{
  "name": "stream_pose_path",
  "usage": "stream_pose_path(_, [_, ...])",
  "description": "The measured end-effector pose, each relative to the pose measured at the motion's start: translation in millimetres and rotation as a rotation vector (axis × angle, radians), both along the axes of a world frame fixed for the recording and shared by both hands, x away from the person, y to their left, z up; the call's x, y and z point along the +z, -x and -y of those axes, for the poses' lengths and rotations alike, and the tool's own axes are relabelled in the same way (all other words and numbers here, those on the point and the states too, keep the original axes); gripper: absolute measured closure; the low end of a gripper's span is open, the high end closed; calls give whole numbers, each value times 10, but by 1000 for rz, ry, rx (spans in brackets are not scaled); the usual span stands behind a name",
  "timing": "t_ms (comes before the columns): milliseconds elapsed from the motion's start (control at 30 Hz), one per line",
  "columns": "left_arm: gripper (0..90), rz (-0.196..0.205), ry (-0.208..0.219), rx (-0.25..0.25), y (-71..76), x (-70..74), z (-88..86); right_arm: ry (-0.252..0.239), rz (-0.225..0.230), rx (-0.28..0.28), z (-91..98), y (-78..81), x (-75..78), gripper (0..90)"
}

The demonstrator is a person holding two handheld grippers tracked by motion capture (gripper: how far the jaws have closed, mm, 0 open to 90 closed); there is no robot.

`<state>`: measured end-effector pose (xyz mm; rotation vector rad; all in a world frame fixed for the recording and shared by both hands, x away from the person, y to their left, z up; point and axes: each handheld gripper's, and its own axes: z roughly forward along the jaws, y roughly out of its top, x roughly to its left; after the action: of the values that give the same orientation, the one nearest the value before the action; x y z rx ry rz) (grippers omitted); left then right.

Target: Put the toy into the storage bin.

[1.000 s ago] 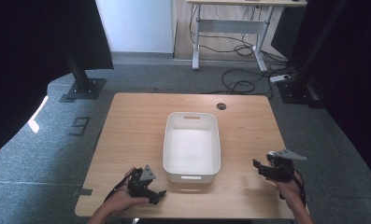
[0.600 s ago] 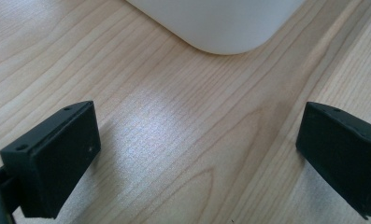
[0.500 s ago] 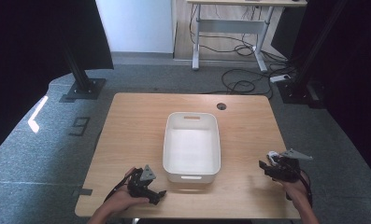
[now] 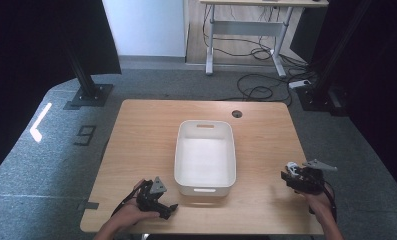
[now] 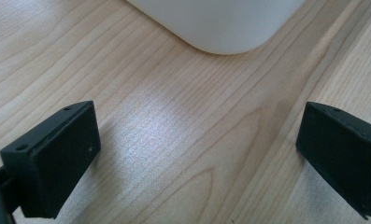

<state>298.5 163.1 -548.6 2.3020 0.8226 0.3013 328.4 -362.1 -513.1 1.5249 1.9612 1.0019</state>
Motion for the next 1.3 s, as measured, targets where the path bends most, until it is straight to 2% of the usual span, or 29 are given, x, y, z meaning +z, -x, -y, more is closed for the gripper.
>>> stream_pose_path(1300, [0,1,1,0,0,-1,0,25,-39,-84,235,-76,-110,293])
